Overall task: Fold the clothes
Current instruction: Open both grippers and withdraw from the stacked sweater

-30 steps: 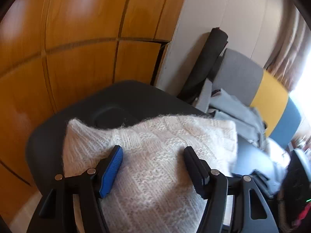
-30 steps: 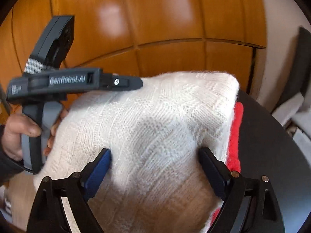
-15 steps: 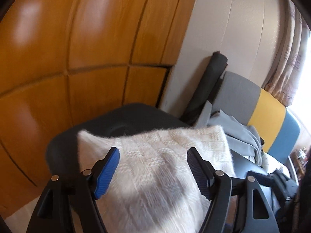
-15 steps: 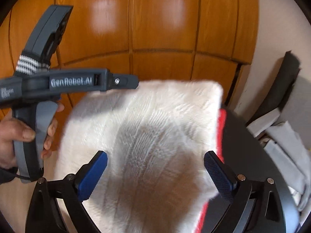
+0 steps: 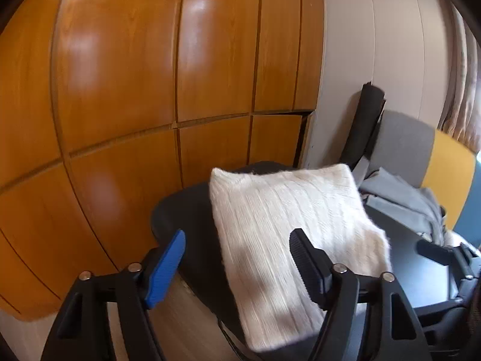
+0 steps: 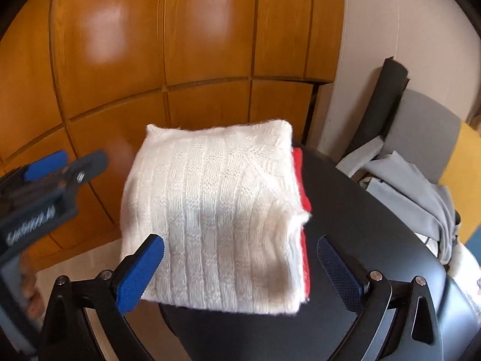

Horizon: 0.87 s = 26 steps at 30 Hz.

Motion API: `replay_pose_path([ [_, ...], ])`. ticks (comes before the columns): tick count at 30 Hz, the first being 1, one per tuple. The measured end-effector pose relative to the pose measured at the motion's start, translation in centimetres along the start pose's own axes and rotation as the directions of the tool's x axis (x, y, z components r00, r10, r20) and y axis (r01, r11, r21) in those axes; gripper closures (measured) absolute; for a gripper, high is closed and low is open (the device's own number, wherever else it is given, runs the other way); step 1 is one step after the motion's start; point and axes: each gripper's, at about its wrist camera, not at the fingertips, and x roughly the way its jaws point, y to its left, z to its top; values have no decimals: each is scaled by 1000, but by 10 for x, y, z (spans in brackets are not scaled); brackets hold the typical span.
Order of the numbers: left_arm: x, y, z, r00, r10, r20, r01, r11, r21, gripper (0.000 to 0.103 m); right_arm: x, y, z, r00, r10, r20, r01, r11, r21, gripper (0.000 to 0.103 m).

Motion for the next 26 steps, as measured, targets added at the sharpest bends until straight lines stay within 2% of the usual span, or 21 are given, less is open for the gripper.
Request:
replay_pose_path([
  [5, -27, 5, -7, 1000, -18, -8, 18, 1000, -12, 50, -8, 11, -14, 999, 23, 23, -22, 999, -37, 0],
  [8, -38, 15, -9, 1000, 0, 11, 0, 999, -42, 50, -13, 14, -20, 999, 31, 42, -29, 999, -46, 0],
  [11, -43, 23, -13, 1000, -22, -11, 22, 998, -64, 50, -22, 16, -27, 998, 41, 56, -38, 998, -57, 0],
  [18, -38, 22, -26, 997, -28, -75, 22, 997, -78, 50, -34, 17, -42, 997, 51, 57, -47, 996, -71, 0],
  [20, -37, 19, -28, 997, -22, -73, 17, 997, -71, 50, -34, 13, -45, 997, 49, 52, -46, 997, -59, 0],
  [22, -39, 16, -30, 999, -22, -49, 19, 998, -67, 56, -33, 8, -47, 998, 47, 46, -46, 998, -37, 0],
  [26, -39, 5, -30, 999, -13, -38, 12, 999, -32, 56, -31, 2, -47, 998, 47, 39, -46, 999, -7, 0],
])
